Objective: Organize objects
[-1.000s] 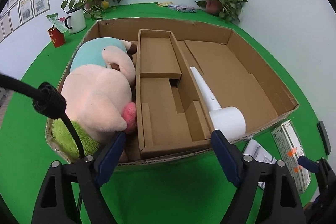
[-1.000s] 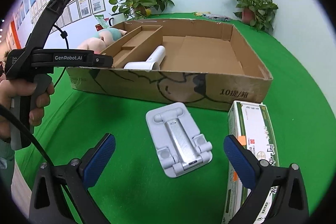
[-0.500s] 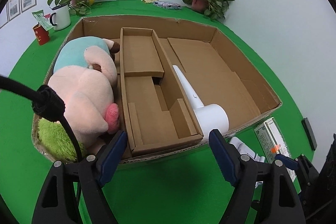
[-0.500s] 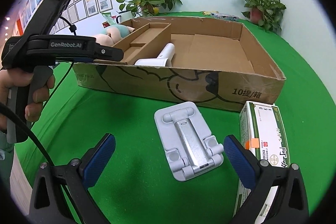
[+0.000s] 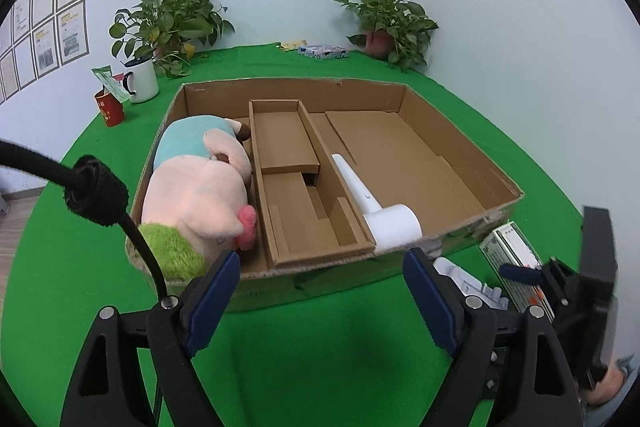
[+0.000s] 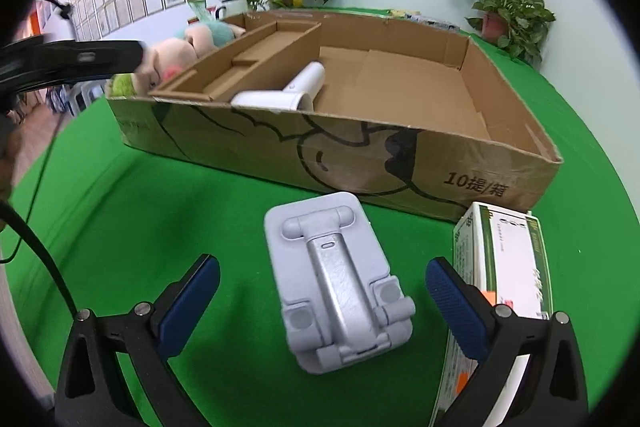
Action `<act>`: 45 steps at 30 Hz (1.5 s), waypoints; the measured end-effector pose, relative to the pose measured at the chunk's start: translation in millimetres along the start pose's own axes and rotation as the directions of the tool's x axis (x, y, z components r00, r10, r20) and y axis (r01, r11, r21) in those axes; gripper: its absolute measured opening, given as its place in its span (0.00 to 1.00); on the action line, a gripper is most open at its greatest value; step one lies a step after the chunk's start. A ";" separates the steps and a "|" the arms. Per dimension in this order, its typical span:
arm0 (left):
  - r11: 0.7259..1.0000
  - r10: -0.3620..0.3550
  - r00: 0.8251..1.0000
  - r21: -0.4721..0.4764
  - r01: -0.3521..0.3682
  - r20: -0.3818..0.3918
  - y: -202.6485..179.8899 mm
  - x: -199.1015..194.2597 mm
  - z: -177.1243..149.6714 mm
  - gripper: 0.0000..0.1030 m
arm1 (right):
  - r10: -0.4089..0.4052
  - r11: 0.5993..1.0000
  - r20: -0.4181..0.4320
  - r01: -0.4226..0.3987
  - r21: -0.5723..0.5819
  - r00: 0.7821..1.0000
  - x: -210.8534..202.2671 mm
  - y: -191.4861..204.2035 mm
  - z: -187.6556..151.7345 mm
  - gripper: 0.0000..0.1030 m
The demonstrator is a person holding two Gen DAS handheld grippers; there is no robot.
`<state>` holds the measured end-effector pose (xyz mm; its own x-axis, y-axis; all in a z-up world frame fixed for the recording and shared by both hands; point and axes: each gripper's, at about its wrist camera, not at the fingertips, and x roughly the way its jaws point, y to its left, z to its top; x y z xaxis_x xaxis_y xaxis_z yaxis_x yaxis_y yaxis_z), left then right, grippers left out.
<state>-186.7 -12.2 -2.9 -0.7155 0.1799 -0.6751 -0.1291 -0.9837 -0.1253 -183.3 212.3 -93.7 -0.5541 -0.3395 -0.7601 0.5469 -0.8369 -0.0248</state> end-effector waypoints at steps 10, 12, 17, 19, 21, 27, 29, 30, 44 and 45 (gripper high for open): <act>0.994 -0.063 0.993 -0.089 0.055 -0.095 2.6 14.4 -49.0 0.81 | 0.003 0.999 -0.089 -0.007 -0.041 0.996 12.7 -2.8 -3.6 0.71; 0.988 -0.107 0.989 -0.123 0.093 -0.106 3.1 16.6 -54.2 0.81 | 0.048 0.999 -0.096 -0.049 -0.004 0.994 8.5 -1.7 -7.7 0.68; 0.970 -0.205 0.971 -0.157 0.184 -0.127 1.7 21.8 -63.0 0.81 | 0.173 0.984 -0.083 -0.169 0.052 0.981 -11.5 11.8 -23.8 0.66; 0.960 -0.250 0.956 -0.170 0.223 -0.155 -0.4 30.4 -65.9 0.81 | 0.180 0.982 -0.050 -0.177 0.073 0.982 -18.6 13.8 -28.8 0.74; 0.933 -0.330 0.925 -0.216 0.288 -0.189 -1.5 42.3 -68.3 0.81 | 0.150 0.985 -0.026 -0.147 0.093 0.988 -19.5 12.0 -29.9 0.84; 0.851 -0.496 0.839 -0.318 0.418 -0.226 -11.8 69.3 -71.6 0.81 | 0.150 0.987 -0.031 -0.148 0.066 0.988 -15.0 17.4 -28.9 0.94; 0.817 -0.542 0.810 -0.362 0.448 -0.221 -13.3 74.5 -72.9 0.81 | 0.128 0.991 -0.037 -0.127 0.031 0.991 -13.5 23.4 -28.0 0.94; 0.806 -0.556 0.803 -0.378 0.456 -0.217 -13.4 76.1 -73.5 0.81 | 0.107 0.994 -0.044 -0.106 0.006 0.993 -11.9 27.5 -28.3 0.94; 0.769 -0.583 0.792 -0.437 0.466 -0.181 -5.5 76.6 -84.3 0.73 | 0.049 0.997 -0.070 -0.053 -0.048 0.996 -15.7 46.8 -35.2 0.65; 0.772 -0.580 0.794 -0.436 0.463 -0.183 -5.6 77.0 -84.1 0.71 | 0.046 0.998 -0.072 -0.049 -0.039 0.996 -16.5 48.1 -36.0 0.65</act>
<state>-183.3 7.3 -115.3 -0.3674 0.7139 -0.5962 -0.1319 -0.6745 -0.7264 -125.3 193.2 -105.7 -0.4819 -0.3460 -0.8050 0.5972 -0.8020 -0.0128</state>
